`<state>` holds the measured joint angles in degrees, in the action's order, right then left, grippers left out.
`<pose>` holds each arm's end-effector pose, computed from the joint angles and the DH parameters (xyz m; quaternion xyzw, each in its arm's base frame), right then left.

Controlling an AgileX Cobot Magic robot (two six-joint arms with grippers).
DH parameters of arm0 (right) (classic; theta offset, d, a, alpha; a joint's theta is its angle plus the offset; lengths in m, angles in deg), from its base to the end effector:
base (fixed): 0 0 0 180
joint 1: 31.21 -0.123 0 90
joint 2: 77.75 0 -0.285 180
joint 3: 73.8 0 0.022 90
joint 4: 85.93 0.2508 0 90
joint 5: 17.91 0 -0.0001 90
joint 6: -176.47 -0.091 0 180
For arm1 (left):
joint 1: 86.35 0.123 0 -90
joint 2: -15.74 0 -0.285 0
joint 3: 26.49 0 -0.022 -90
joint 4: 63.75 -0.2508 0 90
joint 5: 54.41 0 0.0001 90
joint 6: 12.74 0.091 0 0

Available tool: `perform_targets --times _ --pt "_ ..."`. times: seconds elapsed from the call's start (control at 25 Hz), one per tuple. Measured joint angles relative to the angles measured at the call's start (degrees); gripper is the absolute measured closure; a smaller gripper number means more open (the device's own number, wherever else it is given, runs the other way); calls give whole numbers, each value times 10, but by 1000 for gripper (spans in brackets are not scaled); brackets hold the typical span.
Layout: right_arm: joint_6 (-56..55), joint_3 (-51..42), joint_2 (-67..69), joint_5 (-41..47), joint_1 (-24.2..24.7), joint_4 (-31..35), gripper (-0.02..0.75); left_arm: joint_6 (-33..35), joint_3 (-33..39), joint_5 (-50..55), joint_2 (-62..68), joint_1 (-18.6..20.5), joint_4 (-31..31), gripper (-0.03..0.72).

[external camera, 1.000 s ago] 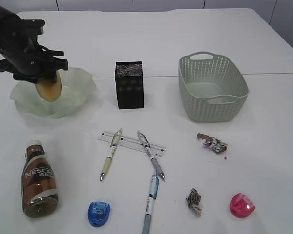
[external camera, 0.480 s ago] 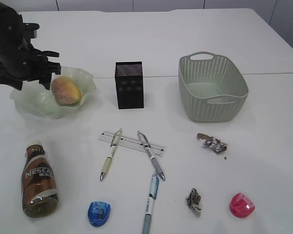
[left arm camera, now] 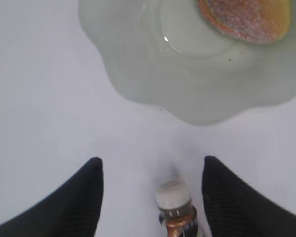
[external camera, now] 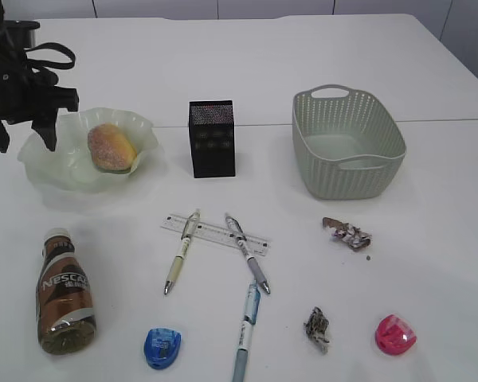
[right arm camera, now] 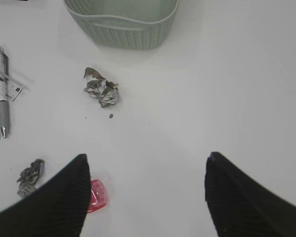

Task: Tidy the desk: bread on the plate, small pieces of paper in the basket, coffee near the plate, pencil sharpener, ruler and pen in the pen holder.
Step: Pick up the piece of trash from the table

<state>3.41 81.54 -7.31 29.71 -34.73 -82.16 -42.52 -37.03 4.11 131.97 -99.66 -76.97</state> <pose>0.2107 0.0174 0.3188 -0.0731 0.9443 0.0206 0.3202 0.3920 -0.0745 0.2464 -0.0954 0.9804 0.0480 0.1657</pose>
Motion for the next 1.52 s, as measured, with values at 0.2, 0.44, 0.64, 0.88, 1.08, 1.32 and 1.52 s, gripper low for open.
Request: perform_targets --times 0.2,0.44,0.64,0.88,1.08,1.32,1.52 --pt "0 0 0 13 0 0 210 12 0 9 -54 -31 13 237" --pt "0 0 0 15 0 6 211 110 0 63 -99 -49 61 239" --pt "0 0 0 24 0 65 267 164 2 92 -138 -50 90 260" --pt "0 2 7 32 -26 85 291 189 82 85 -216 -50 85 275" --pt "-1 33 73 42 -80 71 292 190 168 75 -274 -50 85 276" --pt "-3 93 199 39 -90 55 292 191 253 48 -316 -50 82 282" --pt "-4 131 297 28 -99 49 292 191 301 26 -320 -50 87 284"
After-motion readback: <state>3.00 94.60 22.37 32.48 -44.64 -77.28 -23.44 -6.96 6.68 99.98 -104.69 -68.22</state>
